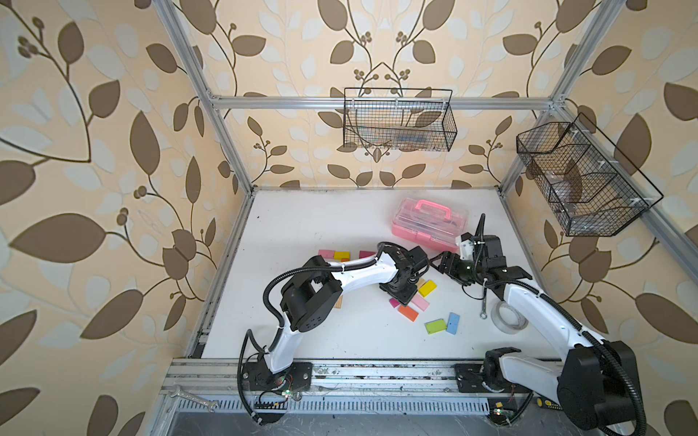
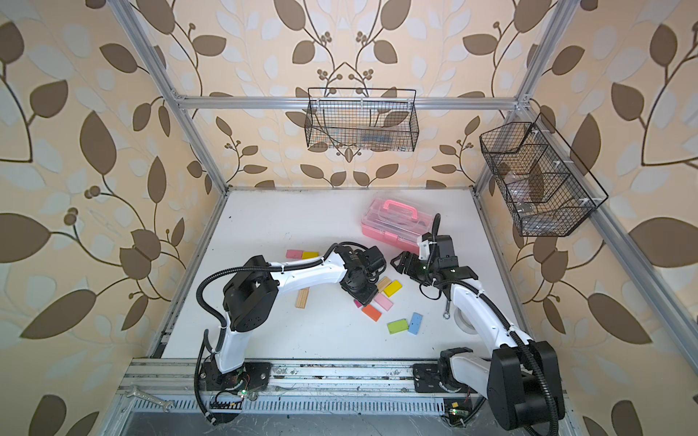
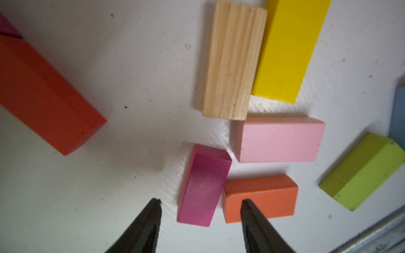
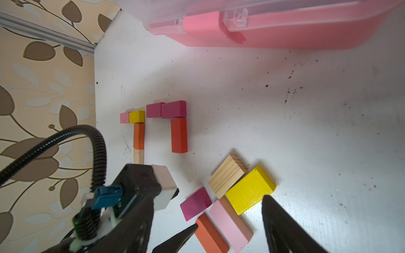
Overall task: Assemble the number 7 with building blocks
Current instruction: Pick up the building block from the center of the board.
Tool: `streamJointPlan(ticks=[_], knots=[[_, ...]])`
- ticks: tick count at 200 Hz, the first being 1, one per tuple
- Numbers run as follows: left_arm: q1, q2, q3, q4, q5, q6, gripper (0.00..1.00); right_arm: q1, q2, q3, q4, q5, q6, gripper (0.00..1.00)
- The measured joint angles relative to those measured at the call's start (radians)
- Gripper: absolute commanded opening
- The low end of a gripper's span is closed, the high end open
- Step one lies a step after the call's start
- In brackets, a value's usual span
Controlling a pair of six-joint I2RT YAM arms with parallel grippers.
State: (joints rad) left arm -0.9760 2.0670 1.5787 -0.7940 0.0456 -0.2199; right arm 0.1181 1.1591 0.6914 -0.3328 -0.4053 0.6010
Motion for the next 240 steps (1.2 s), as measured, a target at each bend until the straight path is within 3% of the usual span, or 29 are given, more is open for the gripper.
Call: streamJointPlan(ticks=[126, 195, 240], knots=[[-0.007, 0.102, 0.099, -0.047, -0.028, 0.001, 0.55, -0.016, -0.021, -0.034, 0.004, -0.029, -0.004, 0.78], [-0.007, 0.089, 0.06, -0.037, -0.046, -0.021, 0.26, -0.023, -0.027, -0.055, 0.023, -0.035, 0.0, 0.77], [-0.006, 0.037, -0.012, -0.027, -0.049, -0.055, 0.22, -0.023, -0.027, -0.063, 0.03, -0.04, 0.004, 0.77]])
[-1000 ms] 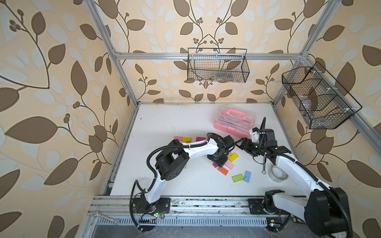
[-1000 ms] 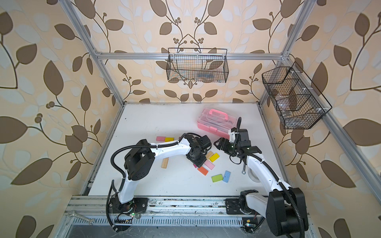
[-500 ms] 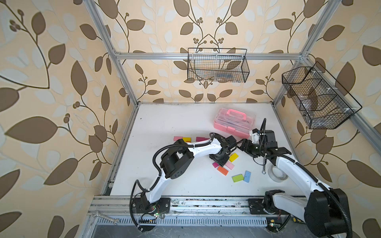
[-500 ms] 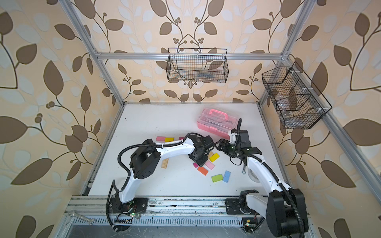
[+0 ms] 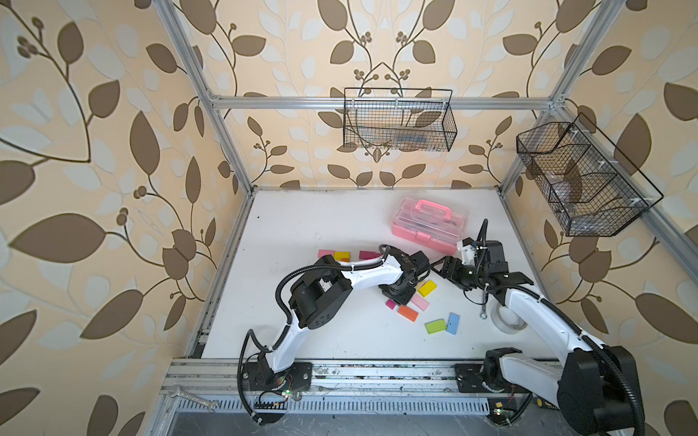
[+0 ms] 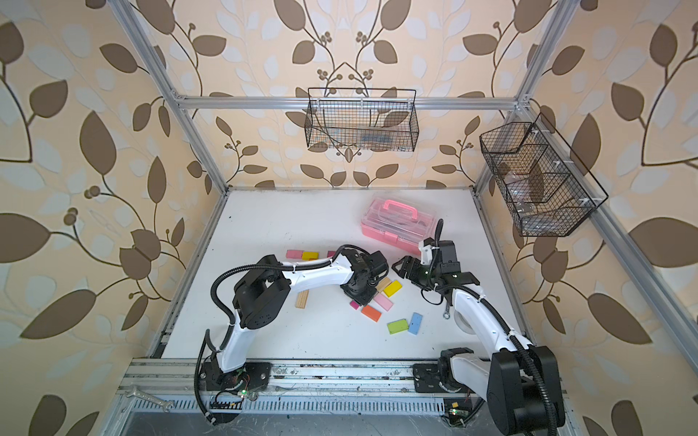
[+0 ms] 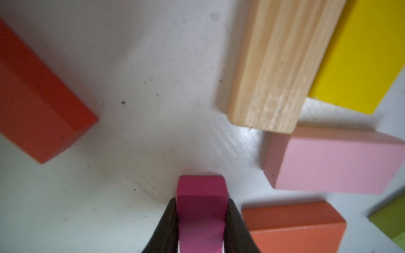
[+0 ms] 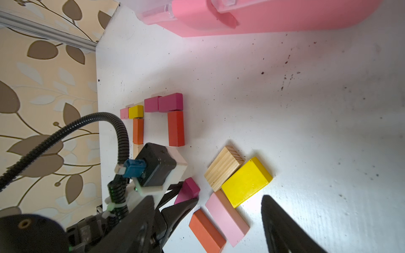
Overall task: Assemble the number 7 with building blocks
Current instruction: Pick up the building block from the center of the board.
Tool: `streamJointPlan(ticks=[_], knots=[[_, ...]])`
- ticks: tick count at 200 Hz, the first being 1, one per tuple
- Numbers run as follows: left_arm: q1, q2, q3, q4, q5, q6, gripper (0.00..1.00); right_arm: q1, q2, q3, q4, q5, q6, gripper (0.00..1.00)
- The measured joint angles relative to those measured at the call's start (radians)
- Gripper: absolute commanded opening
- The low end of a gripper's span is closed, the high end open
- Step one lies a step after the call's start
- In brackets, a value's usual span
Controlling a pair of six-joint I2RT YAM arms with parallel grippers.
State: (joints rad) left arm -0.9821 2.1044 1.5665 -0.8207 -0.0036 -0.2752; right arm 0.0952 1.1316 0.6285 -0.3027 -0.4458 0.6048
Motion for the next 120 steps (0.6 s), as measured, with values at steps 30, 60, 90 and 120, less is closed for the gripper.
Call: streamJointPlan(ticks=[30, 60, 90, 120], knots=[[0.023, -0.157, -0.16, 0.045, -0.003, -0.107, 0.2, 0.0, 0.0, 0.0, 0.002, 0.0, 0.0, 0.77], [0.088, -0.326, -0.277, 0.122, 0.004, -0.264, 0.16, 0.0, 0.004, -0.014, 0.035, -0.005, 0.008, 0.77], [0.132, -0.316, -0.268, 0.171, 0.004, -0.354, 0.12, 0.0, 0.023, -0.019, 0.05, -0.015, 0.016, 0.77], [0.133, -0.21, -0.214, 0.177, 0.005, -0.397, 0.1, 0.0, 0.023, -0.019, 0.053, -0.019, 0.013, 0.77]])
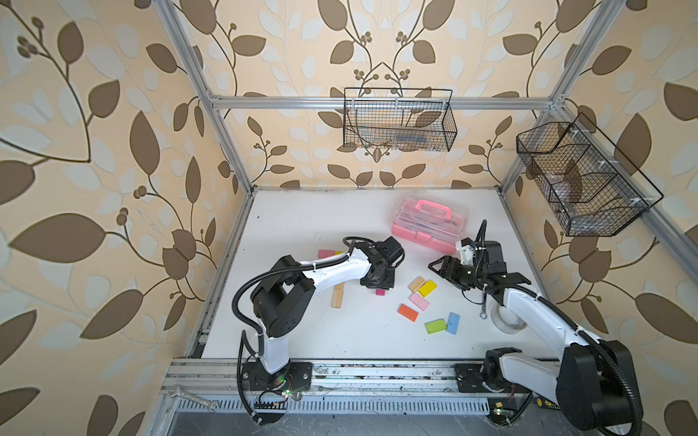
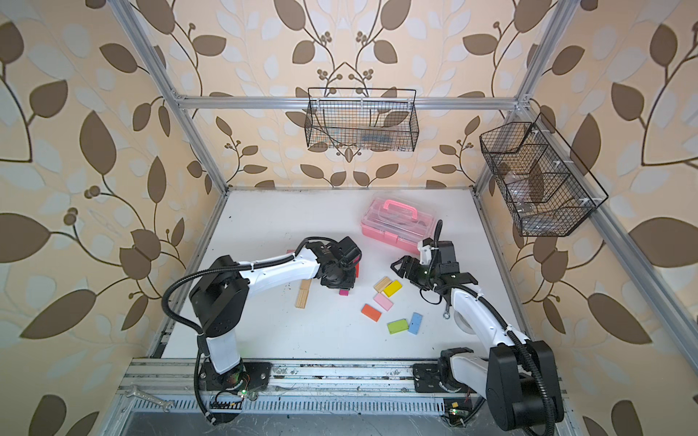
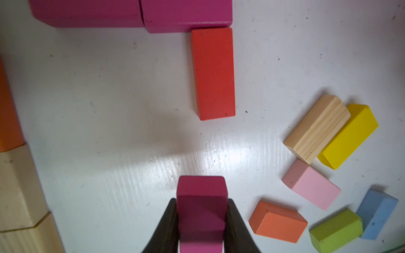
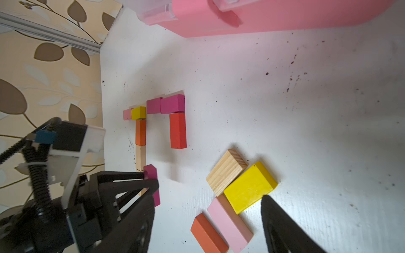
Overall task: Assemble the number 7 with building blocks
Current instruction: Pick up the building block from the center of the board, then assemble the building block at the center of the board.
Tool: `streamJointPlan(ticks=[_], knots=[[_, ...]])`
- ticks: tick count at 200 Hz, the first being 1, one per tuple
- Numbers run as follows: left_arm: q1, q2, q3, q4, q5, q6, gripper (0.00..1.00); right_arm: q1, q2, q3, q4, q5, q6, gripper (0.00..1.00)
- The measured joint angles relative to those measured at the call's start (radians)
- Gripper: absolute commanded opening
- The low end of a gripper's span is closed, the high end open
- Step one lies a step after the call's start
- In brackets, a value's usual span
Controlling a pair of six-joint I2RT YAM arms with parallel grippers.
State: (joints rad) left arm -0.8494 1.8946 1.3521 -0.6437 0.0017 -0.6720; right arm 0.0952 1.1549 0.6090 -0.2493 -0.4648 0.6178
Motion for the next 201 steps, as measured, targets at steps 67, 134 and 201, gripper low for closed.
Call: streamJointPlan(ticks=[67, 134, 201], knots=[[0.0, 0.106, 0.079, -0.002, 0.017, -0.023, 0.09, 0.0, 0.012, 0.0, -0.001, 0.001, -0.028, 0.77], [0.0, 0.155, 0.116, -0.009, 0.022, -0.027, 0.09, -0.009, 0.02, 0.0, -0.002, 0.0, -0.047, 0.77], [0.0, 0.175, 0.147, -0.022, 0.023, -0.027, 0.09, -0.024, 0.024, 0.0, -0.005, 0.0, -0.062, 0.77]])
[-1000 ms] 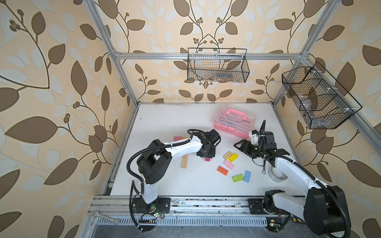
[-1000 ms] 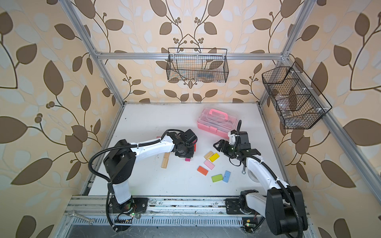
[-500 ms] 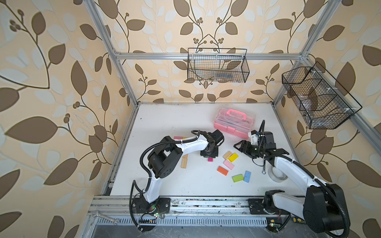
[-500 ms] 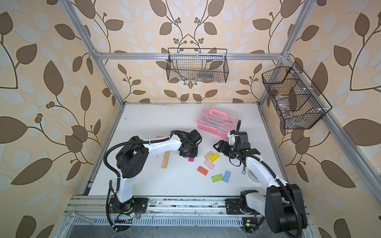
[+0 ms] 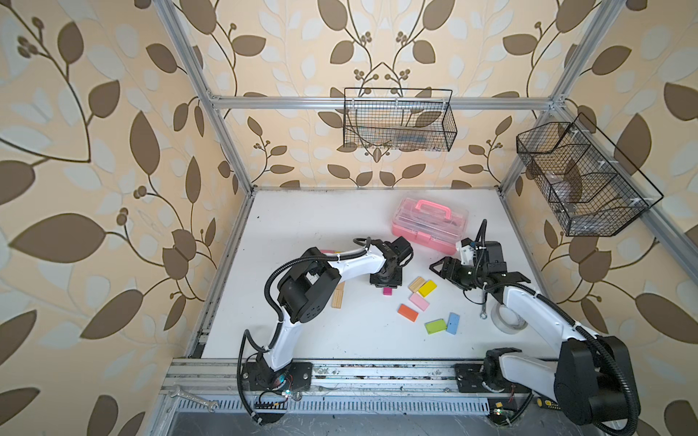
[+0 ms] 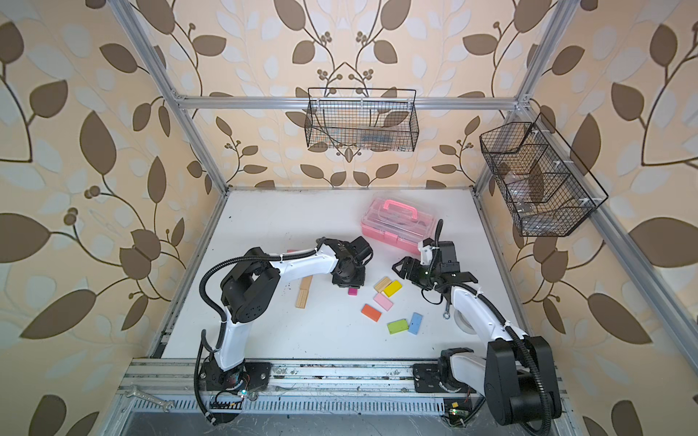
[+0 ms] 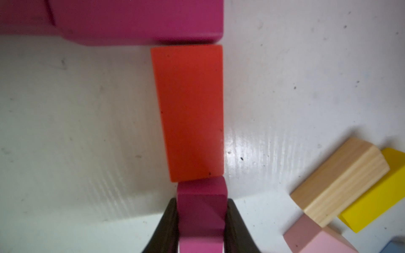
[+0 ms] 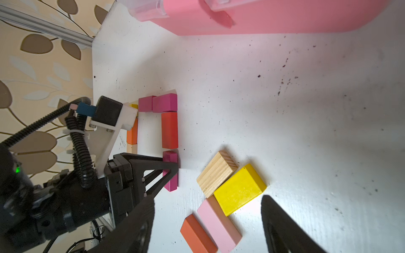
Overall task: Assemble the number 7 with building blocks
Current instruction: Assemble the building block at the center of the board.
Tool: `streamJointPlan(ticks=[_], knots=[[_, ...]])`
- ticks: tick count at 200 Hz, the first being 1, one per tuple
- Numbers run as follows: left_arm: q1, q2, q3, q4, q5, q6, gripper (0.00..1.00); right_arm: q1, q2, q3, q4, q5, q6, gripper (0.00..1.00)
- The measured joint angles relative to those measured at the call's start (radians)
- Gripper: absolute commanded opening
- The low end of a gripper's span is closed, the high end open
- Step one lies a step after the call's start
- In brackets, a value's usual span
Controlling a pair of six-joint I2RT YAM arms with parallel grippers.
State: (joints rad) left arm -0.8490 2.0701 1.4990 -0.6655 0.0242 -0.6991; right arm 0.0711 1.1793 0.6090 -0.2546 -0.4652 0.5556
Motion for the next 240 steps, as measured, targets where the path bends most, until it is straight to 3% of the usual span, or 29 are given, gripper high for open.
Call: streamJointPlan(ticks=[69, 111, 240], knots=[[0.006, 0.0, 0.001, -0.008, -0.002, 0.0, 0.11, -0.004, 0.0, 0.0, -0.007, -0.003, 0.0, 0.77], [0.006, 0.0, 0.001, -0.008, -0.002, 0.0, 0.28, -0.004, 0.0, 0.0, -0.007, -0.003, 0.0, 0.77], [0.006, 0.001, 0.003, 0.0, -0.003, -0.001, 0.53, -0.004, 0.0, 0.0, -0.012, -0.003, 0.0, 0.78]])
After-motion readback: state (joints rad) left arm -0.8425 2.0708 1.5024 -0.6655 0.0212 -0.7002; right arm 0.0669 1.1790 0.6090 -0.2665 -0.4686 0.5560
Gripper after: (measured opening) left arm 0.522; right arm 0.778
